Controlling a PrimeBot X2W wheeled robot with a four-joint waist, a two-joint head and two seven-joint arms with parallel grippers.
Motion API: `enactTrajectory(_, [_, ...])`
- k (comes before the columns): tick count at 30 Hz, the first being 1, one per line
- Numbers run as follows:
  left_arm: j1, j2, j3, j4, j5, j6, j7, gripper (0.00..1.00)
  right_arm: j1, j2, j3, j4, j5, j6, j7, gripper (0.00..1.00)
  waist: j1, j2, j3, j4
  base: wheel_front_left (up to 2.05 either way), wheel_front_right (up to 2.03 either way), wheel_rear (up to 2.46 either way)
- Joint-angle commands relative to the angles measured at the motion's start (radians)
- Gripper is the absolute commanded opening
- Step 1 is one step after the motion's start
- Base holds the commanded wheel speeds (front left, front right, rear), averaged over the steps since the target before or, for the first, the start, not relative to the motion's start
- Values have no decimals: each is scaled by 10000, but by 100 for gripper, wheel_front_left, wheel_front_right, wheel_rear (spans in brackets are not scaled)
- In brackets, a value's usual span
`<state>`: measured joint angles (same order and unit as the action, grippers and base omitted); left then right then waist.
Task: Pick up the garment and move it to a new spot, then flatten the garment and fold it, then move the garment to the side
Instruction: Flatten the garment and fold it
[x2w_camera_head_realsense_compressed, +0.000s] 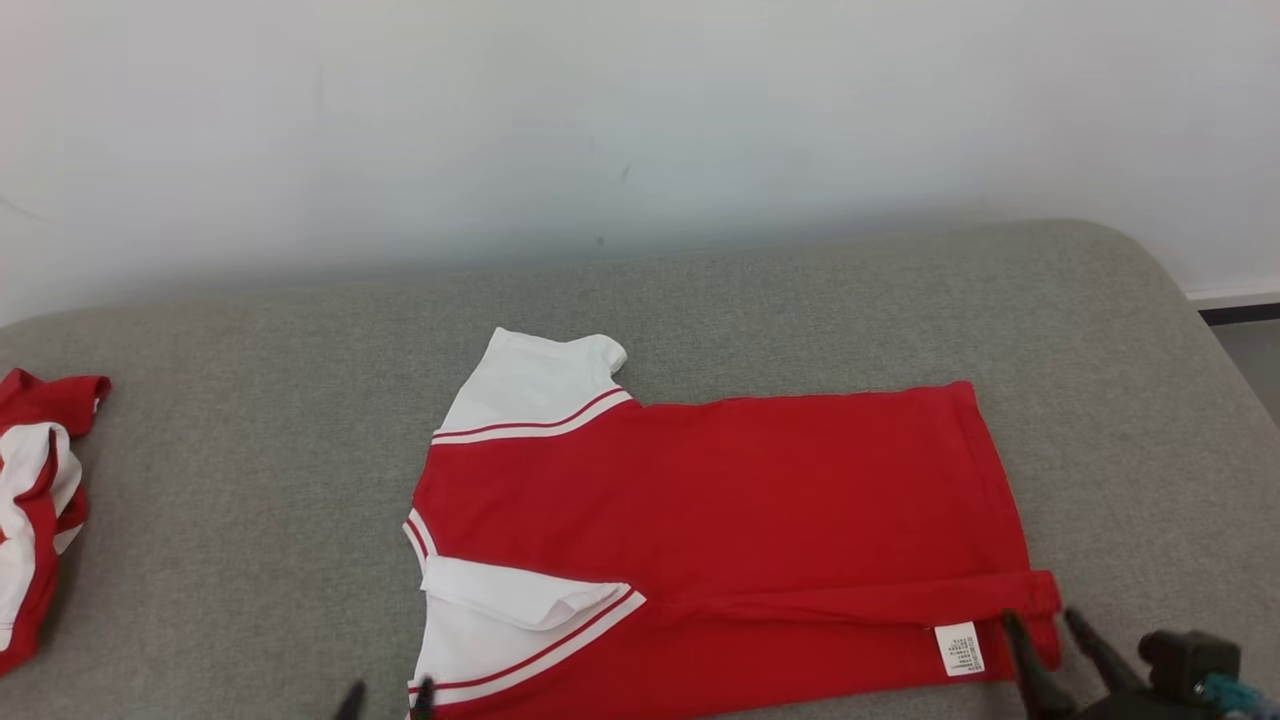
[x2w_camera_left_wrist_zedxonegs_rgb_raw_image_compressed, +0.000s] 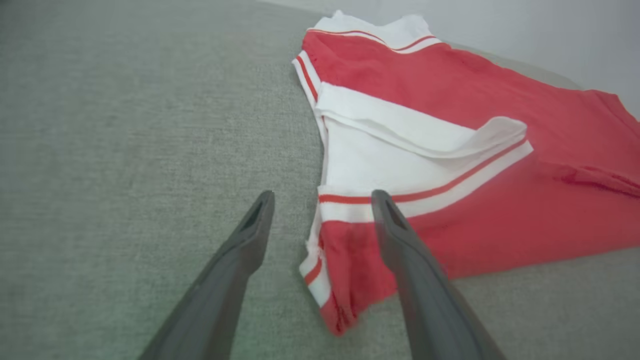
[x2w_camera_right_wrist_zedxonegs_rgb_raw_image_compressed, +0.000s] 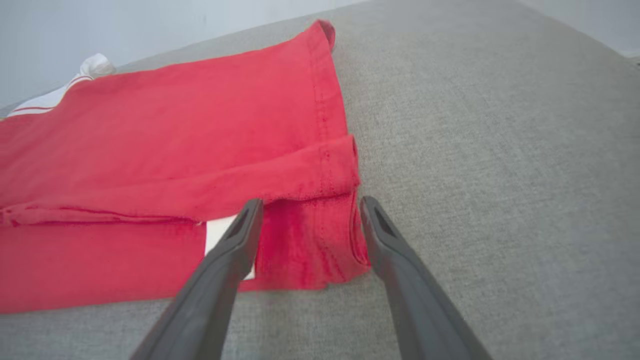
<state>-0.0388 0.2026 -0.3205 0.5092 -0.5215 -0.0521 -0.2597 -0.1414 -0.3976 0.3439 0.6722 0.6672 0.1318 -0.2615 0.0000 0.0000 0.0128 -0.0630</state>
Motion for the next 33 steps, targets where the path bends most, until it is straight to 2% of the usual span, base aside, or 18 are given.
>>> enactTrajectory(1, [71,65,216,-279,228,81,-62,100,-36,-73,-168,-260,-170,-24,-45,100,0,0,0,22,0,0,0])
enactTrajectory(2, [215,4,614,-935,582,197,-48,100,138,-69,-665,-717,-425,-24,-45,100,0,0,7,70,0,0,0])
enactTrajectory(7, [589,-368,1646,-2396,1619,284,-50,100,546,450,-1792,-1843,-1438,-24,-34,100,0,0,-3,211,0,0,0])
enactTrajectory(13, [1005,-943,2779,-3393,2745,27,-51,100,1075,1243,-2599,-2919,-2628,-24,-34,100,0,0,26,308,0,0,0])
enactTrajectory(19, [1349,-1356,3725,-4234,3524,-123,-52,100,1688,2287,-3659,-4042,-3055,-24,-33,100,0,0,76,405,0,0,0])
enactTrajectory(26, [1510,-1513,3867,-4118,3907,-290,-53,100,2160,2827,-3550,-4643,-3421,-24,-34,100,0,0,190,449,0,0,0])
enactTrajectory(33, [1061,-1527,3809,-4013,3579,-319,-53,100,1968,2857,-3468,-4683,-3455,-24,-34,100,0,0,413,354,0,0,0])
